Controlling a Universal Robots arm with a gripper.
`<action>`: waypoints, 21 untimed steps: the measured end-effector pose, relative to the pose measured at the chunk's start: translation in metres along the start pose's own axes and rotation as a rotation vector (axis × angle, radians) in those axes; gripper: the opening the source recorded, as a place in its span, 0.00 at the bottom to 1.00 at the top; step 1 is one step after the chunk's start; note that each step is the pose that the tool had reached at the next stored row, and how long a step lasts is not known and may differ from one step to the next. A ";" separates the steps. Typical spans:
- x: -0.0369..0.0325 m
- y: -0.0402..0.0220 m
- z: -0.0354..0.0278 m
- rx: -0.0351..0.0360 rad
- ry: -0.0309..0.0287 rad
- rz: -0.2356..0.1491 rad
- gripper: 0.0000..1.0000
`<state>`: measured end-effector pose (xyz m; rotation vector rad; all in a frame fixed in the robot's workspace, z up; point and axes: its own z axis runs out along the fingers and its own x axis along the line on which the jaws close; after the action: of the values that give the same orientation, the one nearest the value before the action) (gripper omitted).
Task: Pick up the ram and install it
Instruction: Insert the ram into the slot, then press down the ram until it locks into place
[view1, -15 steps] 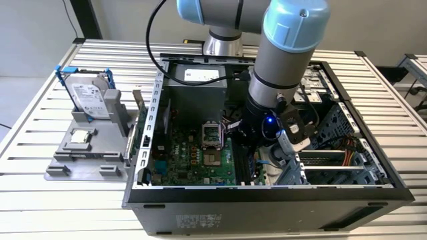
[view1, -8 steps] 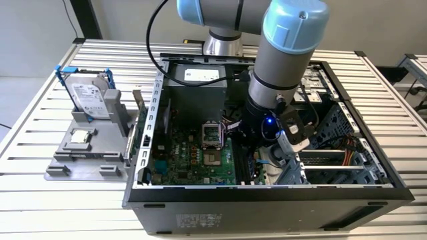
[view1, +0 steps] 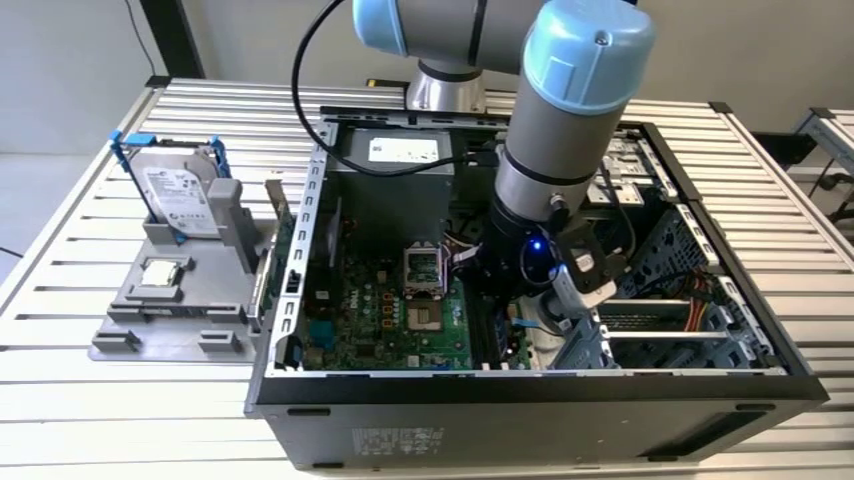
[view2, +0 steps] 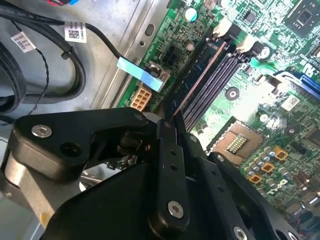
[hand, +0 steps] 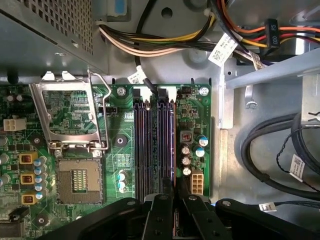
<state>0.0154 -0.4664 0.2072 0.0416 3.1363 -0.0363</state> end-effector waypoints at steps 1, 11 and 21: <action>0.0000 0.0000 0.0001 -0.0001 0.0003 0.000 0.00; -0.0006 -0.0004 -0.0184 0.0013 0.0052 0.001 1.00; -0.0007 -0.0008 -0.0379 0.0022 0.0072 0.003 0.00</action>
<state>0.0159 -0.4663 0.2452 0.0463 3.1434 -0.0398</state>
